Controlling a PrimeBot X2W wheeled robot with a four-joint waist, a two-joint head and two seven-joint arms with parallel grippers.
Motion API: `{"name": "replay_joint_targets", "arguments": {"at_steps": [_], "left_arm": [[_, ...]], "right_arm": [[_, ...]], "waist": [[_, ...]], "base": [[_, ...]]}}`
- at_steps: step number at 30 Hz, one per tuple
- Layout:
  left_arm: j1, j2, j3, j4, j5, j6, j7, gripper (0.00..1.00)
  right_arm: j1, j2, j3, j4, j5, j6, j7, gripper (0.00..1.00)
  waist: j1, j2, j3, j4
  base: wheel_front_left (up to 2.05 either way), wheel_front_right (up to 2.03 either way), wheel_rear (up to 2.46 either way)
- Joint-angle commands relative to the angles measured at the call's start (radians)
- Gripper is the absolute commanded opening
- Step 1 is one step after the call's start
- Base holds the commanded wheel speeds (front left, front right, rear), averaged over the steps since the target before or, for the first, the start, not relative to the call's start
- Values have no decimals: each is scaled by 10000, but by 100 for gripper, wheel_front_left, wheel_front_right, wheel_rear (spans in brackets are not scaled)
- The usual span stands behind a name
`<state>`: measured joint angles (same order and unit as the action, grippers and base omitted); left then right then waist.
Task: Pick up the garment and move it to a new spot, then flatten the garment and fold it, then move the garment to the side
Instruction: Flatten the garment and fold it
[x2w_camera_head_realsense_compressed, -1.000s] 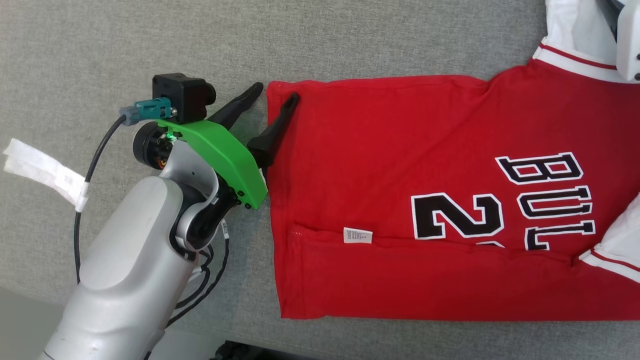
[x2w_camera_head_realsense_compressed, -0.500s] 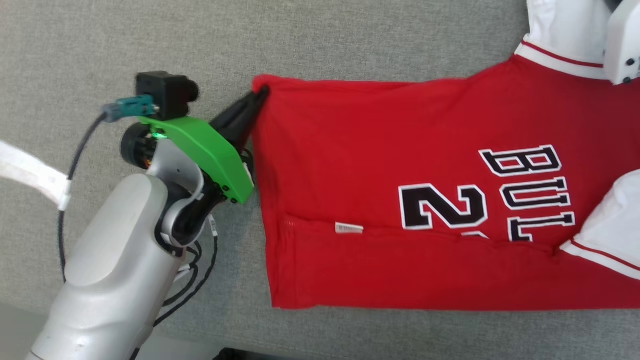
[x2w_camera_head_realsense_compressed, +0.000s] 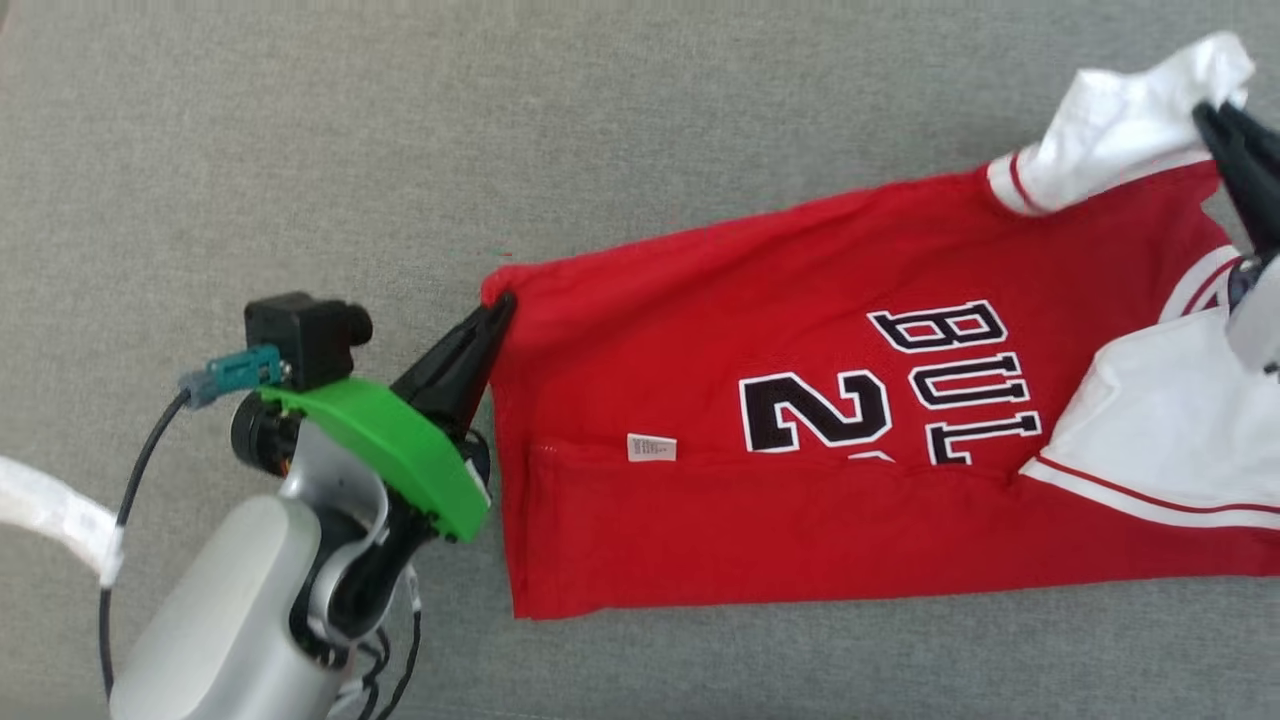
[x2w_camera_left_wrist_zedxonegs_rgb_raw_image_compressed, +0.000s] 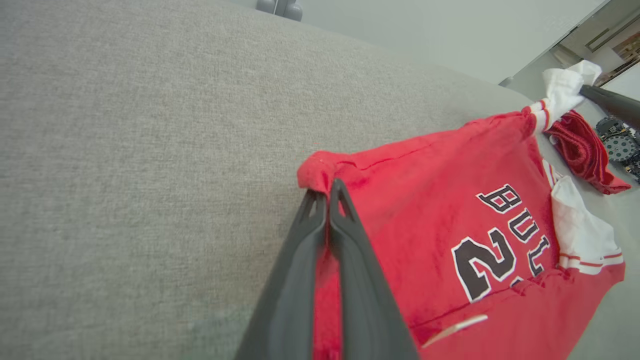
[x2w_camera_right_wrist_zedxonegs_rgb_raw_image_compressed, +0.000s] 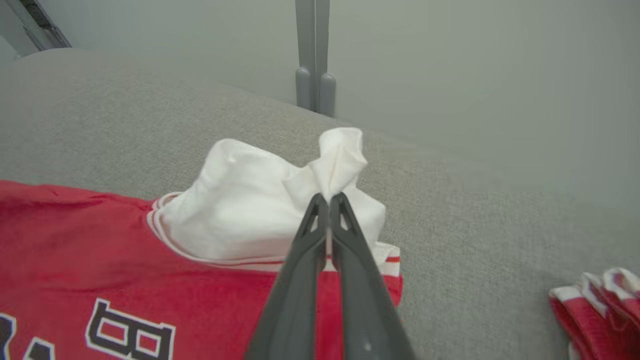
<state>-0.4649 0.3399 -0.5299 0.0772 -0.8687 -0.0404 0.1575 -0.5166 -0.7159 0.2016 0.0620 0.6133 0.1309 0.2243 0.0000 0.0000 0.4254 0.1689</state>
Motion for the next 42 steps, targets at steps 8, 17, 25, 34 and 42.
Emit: {"name": "replay_joint_targets", "arguments": {"at_steps": [8, 17, 25, 34, 42], "left_arm": [[2851, 700, 358, -2000, -552, 994, -216, 0], [3525, 868, 1, -1737, -163, 1382, -97, 83], [4248, 911, 642, -1238, 721, 2540, -1710, 100], [4342, -93, 939, -1016, 2293, 2940, -4159, 100], [4158, -1613, 1518, -847, 4228, 1702, -4225, 100]], "right_arm": [[3218, 1179, -995, -1025, -371, -6, -592, 0], [3858, 1943, -800, -592, -924, -6, -653, 48], [4566, 1704, -1362, -1082, -690, -6, 236, 100], [4133, 1510, -2199, -2113, -1410, -5, 1774, 100], [3385, 1577, -1507, -111, -2254, -8, 2210, 100]], "waist": [[0, 0, -1201, -1097], [0, 0, -1297, -1099], [0, 0, -1550, -1146], [0, 0, -1255, -804], [0, 0, -889, -297]], "base": [[0, 0, 0], [0, 0, 0], [0, 0, 0], [0, 0, 0], [0, 0, 0]]}}
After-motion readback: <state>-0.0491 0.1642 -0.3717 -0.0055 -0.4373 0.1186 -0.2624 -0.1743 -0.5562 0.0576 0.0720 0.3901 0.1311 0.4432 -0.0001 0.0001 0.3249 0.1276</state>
